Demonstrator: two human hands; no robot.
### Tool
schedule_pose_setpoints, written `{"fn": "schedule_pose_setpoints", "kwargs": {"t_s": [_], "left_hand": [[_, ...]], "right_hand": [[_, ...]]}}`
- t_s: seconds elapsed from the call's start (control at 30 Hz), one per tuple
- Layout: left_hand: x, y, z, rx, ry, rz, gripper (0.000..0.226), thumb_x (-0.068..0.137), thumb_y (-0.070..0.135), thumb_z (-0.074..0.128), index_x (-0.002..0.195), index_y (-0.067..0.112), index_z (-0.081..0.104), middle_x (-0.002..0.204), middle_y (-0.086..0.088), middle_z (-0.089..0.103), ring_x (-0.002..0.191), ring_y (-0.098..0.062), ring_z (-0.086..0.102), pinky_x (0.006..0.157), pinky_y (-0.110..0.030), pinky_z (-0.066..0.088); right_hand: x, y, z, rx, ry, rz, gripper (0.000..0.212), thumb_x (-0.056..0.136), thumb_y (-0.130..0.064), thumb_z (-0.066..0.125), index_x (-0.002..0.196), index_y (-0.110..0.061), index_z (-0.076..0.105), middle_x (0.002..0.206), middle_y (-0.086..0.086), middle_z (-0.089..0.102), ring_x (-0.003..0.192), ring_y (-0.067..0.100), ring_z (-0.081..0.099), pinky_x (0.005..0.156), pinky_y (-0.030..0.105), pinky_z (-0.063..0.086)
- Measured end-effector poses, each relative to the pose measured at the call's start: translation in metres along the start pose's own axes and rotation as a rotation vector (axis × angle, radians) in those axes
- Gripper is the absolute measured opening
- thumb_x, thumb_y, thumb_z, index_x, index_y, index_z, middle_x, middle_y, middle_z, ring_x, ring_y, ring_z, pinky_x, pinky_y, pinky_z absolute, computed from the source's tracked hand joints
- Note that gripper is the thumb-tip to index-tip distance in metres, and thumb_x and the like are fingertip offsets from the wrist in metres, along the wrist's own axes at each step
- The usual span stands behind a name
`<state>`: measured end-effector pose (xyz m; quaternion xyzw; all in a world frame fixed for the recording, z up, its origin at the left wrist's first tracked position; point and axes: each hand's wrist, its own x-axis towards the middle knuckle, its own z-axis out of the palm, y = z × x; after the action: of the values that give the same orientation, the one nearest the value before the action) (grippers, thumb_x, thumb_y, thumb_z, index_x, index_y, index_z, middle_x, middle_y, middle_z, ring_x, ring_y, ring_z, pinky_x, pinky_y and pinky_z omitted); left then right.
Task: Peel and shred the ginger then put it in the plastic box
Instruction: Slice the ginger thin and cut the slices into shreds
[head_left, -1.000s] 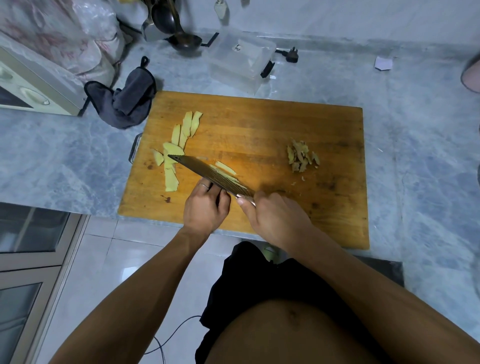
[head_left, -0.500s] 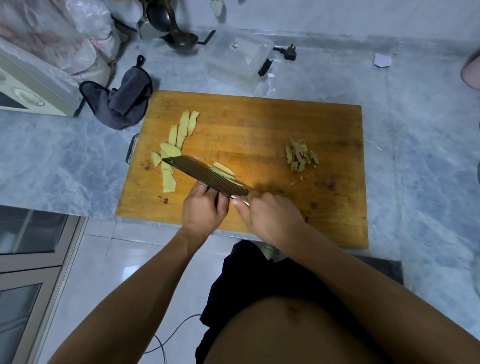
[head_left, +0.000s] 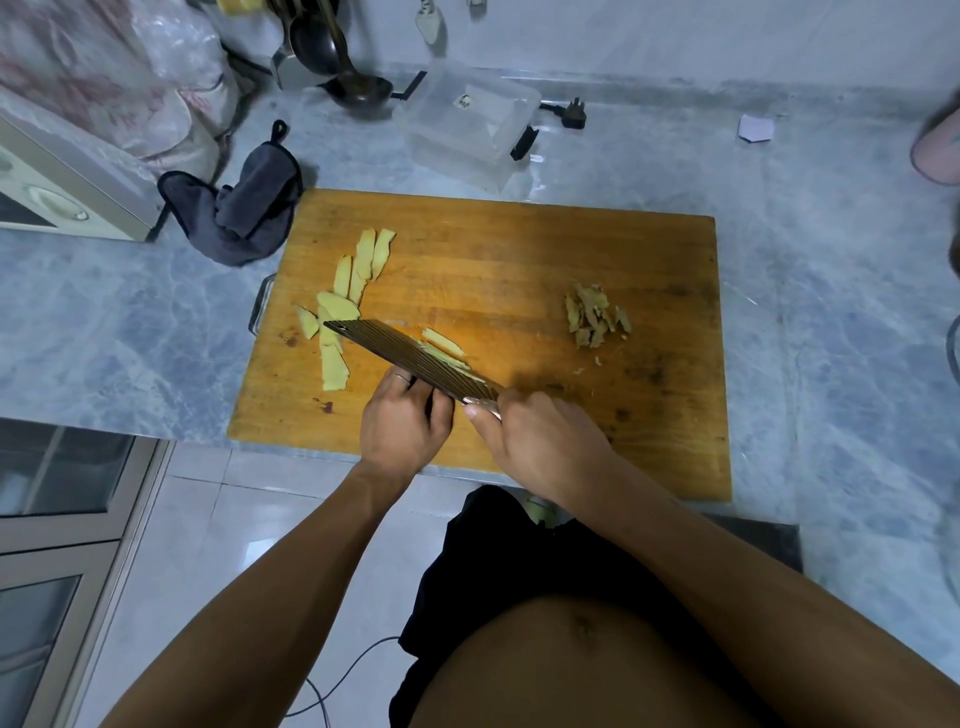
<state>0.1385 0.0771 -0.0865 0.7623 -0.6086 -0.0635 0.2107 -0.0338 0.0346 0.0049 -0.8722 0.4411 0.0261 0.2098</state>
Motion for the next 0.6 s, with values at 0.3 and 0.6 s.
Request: {"fn": "schedule_pose_setpoints", "kwargs": {"t_s": [0.3, 0.6], "left_hand": [[0.0003, -0.0005, -0.0001, 0.0, -0.009, 0.005, 0.033, 0.088, 0.025, 0.047, 0.085, 0.004, 0.072, 0.091, -0.017, 0.064, 0.076, -0.036, 0.063, 0.056, -0.027, 0.044], [0.0001, -0.0025, -0.0023, -0.013, -0.007, 0.011, 0.033, 0.087, 0.026, 0.048, 0.079, 0.003, 0.07, 0.085, -0.018, 0.063, 0.07, -0.035, 0.064, 0.057, -0.025, 0.041]], "right_hand": [[-0.0003, -0.0042, -0.002, 0.02, -0.009, 0.025, 0.056, 0.104, -0.054, 0.025, 0.107, -0.009, 0.059, 0.097, 0.013, 0.068, 0.09, 0.033, 0.067, 0.064, 0.031, 0.034], [-0.0008, -0.0065, 0.0013, 0.011, 0.015, -0.004, 0.055, 0.104, -0.055, 0.024, 0.103, -0.011, 0.058, 0.09, 0.01, 0.068, 0.083, 0.029, 0.068, 0.061, 0.03, 0.034]]}}
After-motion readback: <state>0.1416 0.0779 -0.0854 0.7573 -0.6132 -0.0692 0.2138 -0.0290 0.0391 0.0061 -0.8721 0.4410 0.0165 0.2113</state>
